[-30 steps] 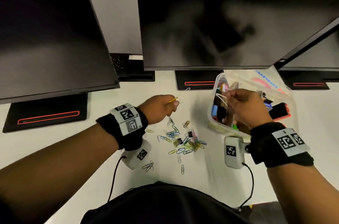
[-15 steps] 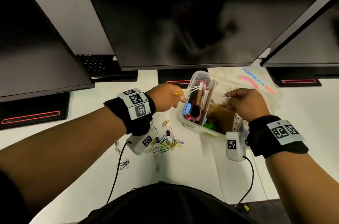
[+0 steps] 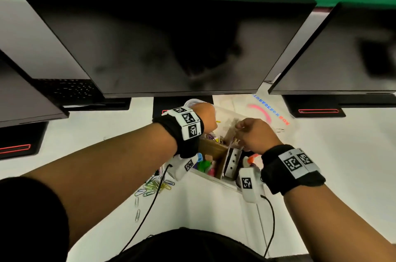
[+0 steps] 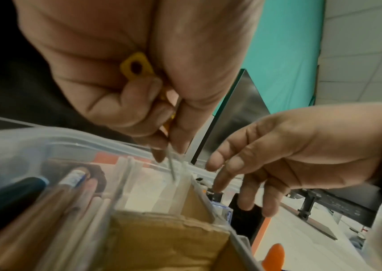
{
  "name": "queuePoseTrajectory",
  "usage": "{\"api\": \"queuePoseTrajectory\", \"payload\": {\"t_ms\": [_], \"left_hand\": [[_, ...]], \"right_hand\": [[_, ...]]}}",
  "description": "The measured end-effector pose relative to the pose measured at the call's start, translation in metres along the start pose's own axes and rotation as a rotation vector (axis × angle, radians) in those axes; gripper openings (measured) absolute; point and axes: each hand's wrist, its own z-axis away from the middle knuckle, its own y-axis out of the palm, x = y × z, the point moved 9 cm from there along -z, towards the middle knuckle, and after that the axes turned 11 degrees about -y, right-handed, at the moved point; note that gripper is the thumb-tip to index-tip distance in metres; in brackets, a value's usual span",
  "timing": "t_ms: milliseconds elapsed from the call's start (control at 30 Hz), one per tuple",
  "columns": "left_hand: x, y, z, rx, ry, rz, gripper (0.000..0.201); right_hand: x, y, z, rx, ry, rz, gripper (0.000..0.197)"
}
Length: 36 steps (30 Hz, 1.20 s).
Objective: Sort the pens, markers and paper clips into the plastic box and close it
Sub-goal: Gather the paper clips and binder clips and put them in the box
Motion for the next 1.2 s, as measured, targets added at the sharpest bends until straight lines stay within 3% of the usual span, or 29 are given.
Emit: {"api": "queuePoseTrajectory", "payload": {"t_ms": [33,167,233,333,533,700,833,1000,1200], "left_hand": [[-0.004,0.002,-0.003,0.009,-0.019,-0.004,0.020],[-0.006,0.010,-0.011,0.027,-0.039,0.134,0.043],[0.003,0.000,-0.010,-0.038,-0.047,0.278,0.039],[0.031,-0.018,-0.002,-0.130,-0.048,0.422,0.026],[0.129,-0.021,0.024,-0.119,-0.122,0.419,0.021],[0.225,0.013,0.048,-0.029,-0.254,0.359,0.027],[0.288,0.049,0.068,0.078,-0.341,0.324,0.033],[0.360,0.084,0.090,0.072,-0.475,0.233,0.046],[0.414,0.102,0.103,-0.015,-0.638,0.221,0.061]], "right_hand": [[-0.003,0.000,0.002,0.032,-0.012,0.012,0.014],[-0.009,0.003,0.005,0.120,-0.042,0.031,0.013],[-0.003,0.006,0.003,0.137,-0.087,0.043,0.008],[0.018,0.020,0.000,0.198,-0.155,0.107,0.017],[0.095,0.069,-0.002,0.261,-0.355,0.201,0.021],[0.156,0.138,0.008,0.375,-0.496,0.181,0.025],[0.169,0.200,0.013,0.495,-0.525,0.275,0.028],[0.139,0.259,0.013,0.601,-0.421,0.452,0.040],[0.082,0.269,0.014,0.573,-0.176,0.617,0.063]]}}
